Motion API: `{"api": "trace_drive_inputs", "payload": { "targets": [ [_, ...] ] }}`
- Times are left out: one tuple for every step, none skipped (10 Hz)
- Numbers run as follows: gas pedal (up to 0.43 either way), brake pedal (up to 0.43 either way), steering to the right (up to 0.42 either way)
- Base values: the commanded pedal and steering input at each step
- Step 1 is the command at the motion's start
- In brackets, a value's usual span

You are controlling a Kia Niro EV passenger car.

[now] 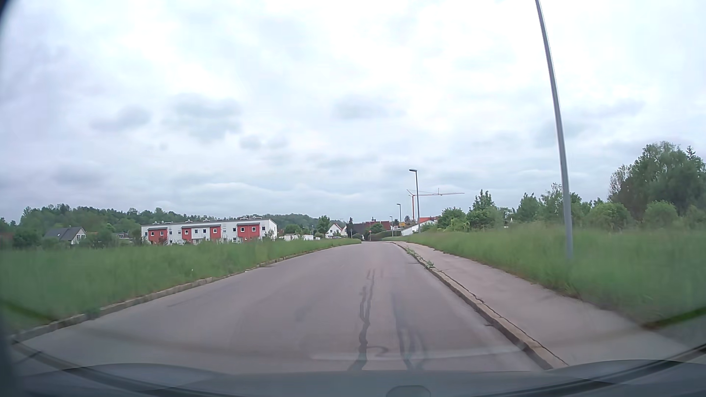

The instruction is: Follow the waypoints while adhering to traffic rules and regulations

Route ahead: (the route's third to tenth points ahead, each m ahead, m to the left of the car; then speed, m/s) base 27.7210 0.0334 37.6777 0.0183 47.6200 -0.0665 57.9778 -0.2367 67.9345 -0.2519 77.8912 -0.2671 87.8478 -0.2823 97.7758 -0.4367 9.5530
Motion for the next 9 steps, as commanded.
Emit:
{"api": "trace_drive_inputs", "payload": {
  "targets": [
    [0.138, 0.0, 0.0],
    [0.138, 0.0, -0.001],
    [0.138, 0.0, -0.001],
    [0.157, 0.0, -0.002],
    [0.169, 0.0, -0.003],
    [0.169, 0.0, -0.003],
    [0.169, 0.0, -0.003],
    [0.169, 0.0, -0.003],
    [0.169, 0.0, -0.002]
  ]
}}
